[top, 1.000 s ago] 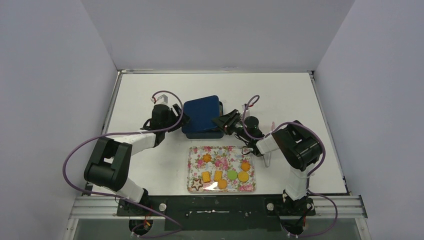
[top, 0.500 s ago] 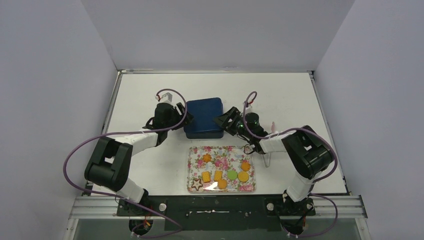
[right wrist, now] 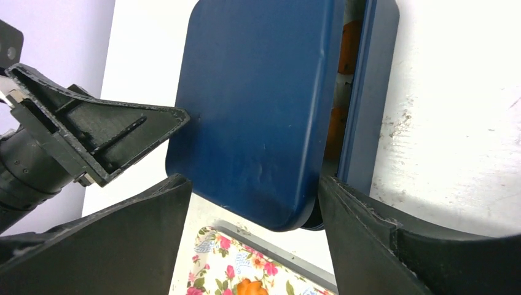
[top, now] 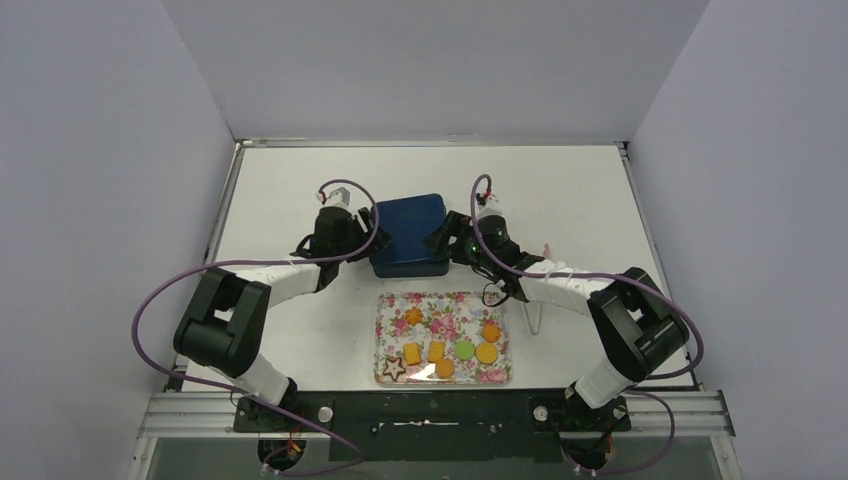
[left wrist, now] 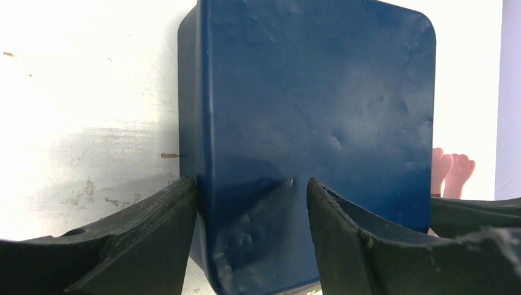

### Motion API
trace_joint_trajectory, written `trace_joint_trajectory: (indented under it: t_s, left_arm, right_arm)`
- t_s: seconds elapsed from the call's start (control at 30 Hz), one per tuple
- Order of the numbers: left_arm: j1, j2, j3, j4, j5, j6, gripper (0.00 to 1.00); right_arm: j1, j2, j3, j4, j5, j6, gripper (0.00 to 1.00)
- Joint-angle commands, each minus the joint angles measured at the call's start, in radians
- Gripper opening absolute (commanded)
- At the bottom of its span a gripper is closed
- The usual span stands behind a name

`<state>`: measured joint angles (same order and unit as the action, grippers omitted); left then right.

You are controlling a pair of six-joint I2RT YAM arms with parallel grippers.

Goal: Pack the cookies

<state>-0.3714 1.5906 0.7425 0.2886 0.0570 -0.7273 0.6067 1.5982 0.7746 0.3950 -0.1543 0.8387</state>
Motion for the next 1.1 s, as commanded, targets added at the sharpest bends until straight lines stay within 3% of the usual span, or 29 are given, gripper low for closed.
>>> trace_joint_trajectory:
  t_s: [0.0, 0.27, 0.73, 0.9, 1.07]
  left_arm:
    - [-0.013, 0.0, 0.049, 0.031, -0.004, 0.017, 0.62]
    - [-0.021, 0.003, 0.061, 0.019, -0.004, 0.027, 0.62]
    - [-0.045, 0.01, 0.066, 0.018, -0.022, 0.014, 0.62]
    - [-0.062, 0.014, 0.073, 0.015, -0.027, 0.015, 0.63]
    - [-0.064, 0.019, 0.075, 0.01, -0.034, 0.014, 0.62]
  right_arm:
    - [0.003, -0.078, 0.043, -0.074, 0.106, -0.098, 0.79]
    - [-0.054, -0.048, -0.016, 0.024, 0.008, -0.039, 0.8]
    - [-0.104, 0.089, -0.128, 0.296, -0.214, 0.123, 0.73]
    - [-0.123, 0.166, -0.209, 0.563, -0.288, 0.222, 0.62]
    - [-0.144, 0.24, -0.259, 0.747, -0.324, 0.318, 0.42]
